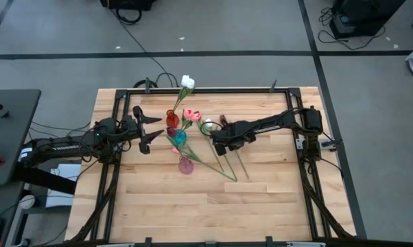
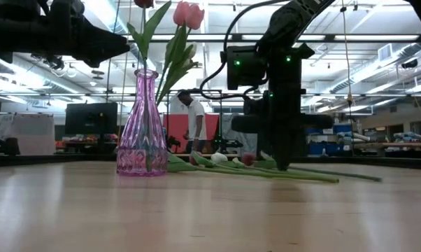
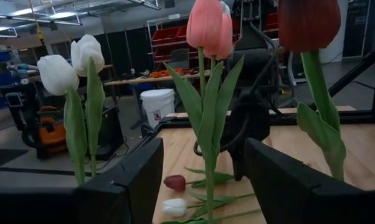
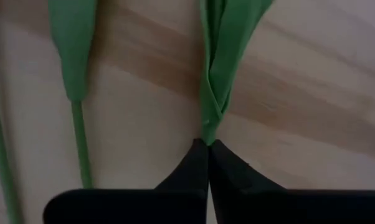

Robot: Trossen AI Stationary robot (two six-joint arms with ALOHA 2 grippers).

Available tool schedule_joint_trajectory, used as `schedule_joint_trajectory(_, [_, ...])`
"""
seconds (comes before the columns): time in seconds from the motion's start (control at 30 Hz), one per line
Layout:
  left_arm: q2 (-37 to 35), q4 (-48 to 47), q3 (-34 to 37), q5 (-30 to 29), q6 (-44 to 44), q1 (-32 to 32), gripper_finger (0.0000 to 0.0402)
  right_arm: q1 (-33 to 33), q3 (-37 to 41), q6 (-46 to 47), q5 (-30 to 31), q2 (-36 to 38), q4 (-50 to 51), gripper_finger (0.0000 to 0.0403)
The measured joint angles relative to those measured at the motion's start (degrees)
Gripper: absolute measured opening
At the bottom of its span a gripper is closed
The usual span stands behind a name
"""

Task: Sort flowers into vase by color
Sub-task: Put the right red flower into the purple vase

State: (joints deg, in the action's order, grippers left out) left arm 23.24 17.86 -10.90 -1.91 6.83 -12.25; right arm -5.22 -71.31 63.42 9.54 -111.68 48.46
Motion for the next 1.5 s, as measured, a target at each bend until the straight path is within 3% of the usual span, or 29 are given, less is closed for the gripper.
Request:
schedule_joint_trajectory(0.27, [-0.86, -0.13, 0.0, 4.47, 0.07, -0.42, 0.0229, 1.46, 0.18, -17.94, 6.66, 7.09, -3.27, 0.0006])
schedule_joint_trajectory(0.5, [-3.88, -0.96, 0.0, 7.17, 0.02, -1.4, 0.0229, 4.2, 0.38, -30.84, 6.86, 14.15, -14.45, 0.0005])
schedule_joint_trajectory(0.73, [-9.72, -4.62, 0.0, 7.17, -1.47, -1.38, 0.0229, 7.43, 5.79, -30.74, 4.56, 21.87, -18.0, 0.0004])
schedule_joint_trajectory(0.97, [-10.97, -6.9, 0.0, 6.77, -5.44, -1.38, 0.0229, 11.42, 8.1, -28.56, 10.4, 29.51, -18.73, 0.0003])
schedule_joint_trajectory(1.1, [-10.91, -7.44, 0.0, 10.39, -6.05, -1.22, 0.0229, 14.08, 8.11, -30.8, 14.16, 33.13, -21.74, 0.0003])
schedule_joint_trajectory(1.33, [-10.92, -6.96, 0.0, 15.77, -8.56, -1.2, 0.0229, 18.3, 8.11, -44.57, 16.5, 34.85, -36.83, 0.0005])
schedule_joint_trajectory(1.5, [-10.91, -6.92, 0.0, 16.16, -10.1, -1.18, 0.0229, 19.84, 8.09, -52.92, 16.59, 32.61, -49.22, 0.0006])
